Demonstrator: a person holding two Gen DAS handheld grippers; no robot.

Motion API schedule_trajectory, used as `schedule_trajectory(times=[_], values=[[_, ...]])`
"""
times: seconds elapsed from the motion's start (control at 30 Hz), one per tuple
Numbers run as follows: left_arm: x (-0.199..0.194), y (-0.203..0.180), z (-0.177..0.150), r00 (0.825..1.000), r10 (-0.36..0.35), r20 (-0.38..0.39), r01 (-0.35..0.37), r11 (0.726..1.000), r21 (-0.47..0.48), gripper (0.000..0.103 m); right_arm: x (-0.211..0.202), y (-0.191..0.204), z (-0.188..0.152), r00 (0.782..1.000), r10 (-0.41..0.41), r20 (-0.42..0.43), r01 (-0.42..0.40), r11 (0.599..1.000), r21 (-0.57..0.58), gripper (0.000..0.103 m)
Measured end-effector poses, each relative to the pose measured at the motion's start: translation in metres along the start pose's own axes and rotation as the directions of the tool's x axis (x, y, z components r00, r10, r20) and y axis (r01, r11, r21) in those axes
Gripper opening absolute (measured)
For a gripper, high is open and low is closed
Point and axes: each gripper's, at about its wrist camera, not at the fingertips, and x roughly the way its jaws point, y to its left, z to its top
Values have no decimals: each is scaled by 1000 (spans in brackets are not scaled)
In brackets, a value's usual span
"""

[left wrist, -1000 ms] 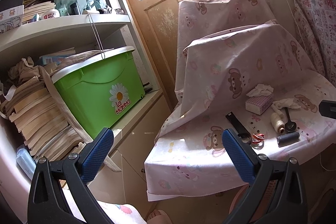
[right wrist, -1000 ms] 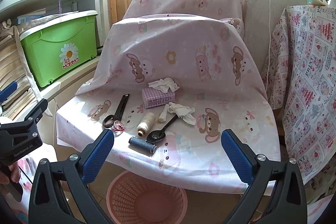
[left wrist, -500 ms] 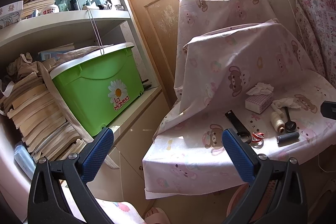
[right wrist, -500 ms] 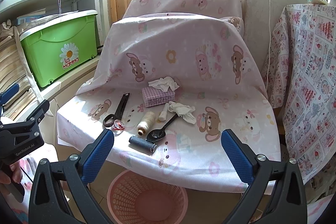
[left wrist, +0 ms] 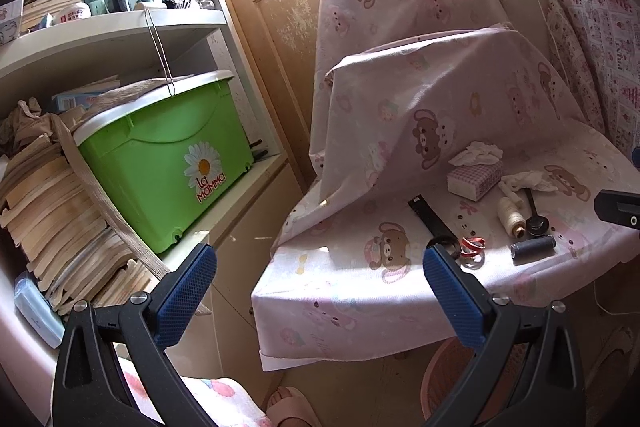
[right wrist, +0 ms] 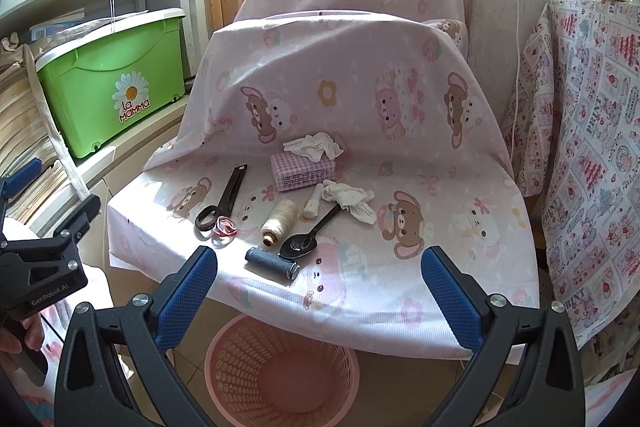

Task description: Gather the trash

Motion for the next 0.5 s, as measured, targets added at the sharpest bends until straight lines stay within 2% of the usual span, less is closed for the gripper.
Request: schedule_trajectory(times=[0.07,0.17,0.23,0.27,0.33,0.37,0.4,0.43,0.47,0.5], values=[[3,0,-2,999,-33,-25,33,999,-21,102,4,0,-1,999,-21,-27,21,1000,7,103],[15,-2,-7,989,-123,-85,118,991,-62,102,10,-3,-3,998,-41,-57,42,999,31,101],[23,-3,-11,980,-165,-109,152,982,-115,96,15,-6,-4,997,-26,-74,30,998,47,88],[29,-5,-13,974,-196,-118,179,974,-141,87,20,-7,-6,995,-5,-102,11,998,62,83],[41,-9,-13,948,-273,-165,242,952,-187,67,28,-10,-9,991,31,-128,-19,995,93,75],[47,-11,-13,930,-313,-191,272,938,-213,50,32,-10,-11,989,40,-140,-25,994,108,67],[54,-14,-13,909,-361,-209,311,921,-237,43,35,-9,-13,987,44,-154,-26,993,117,55],[60,-17,-12,886,-410,-218,354,899,-257,43,37,-8,-14,986,40,-160,-21,993,120,51],[65,-20,-12,871,-440,-220,380,885,-268,36,40,-7,-15,985,33,-167,-13,993,120,41],[67,-24,-11,865,-450,-222,389,881,-269,29,41,-6,-16,985,39,-169,-19,993,117,32]])
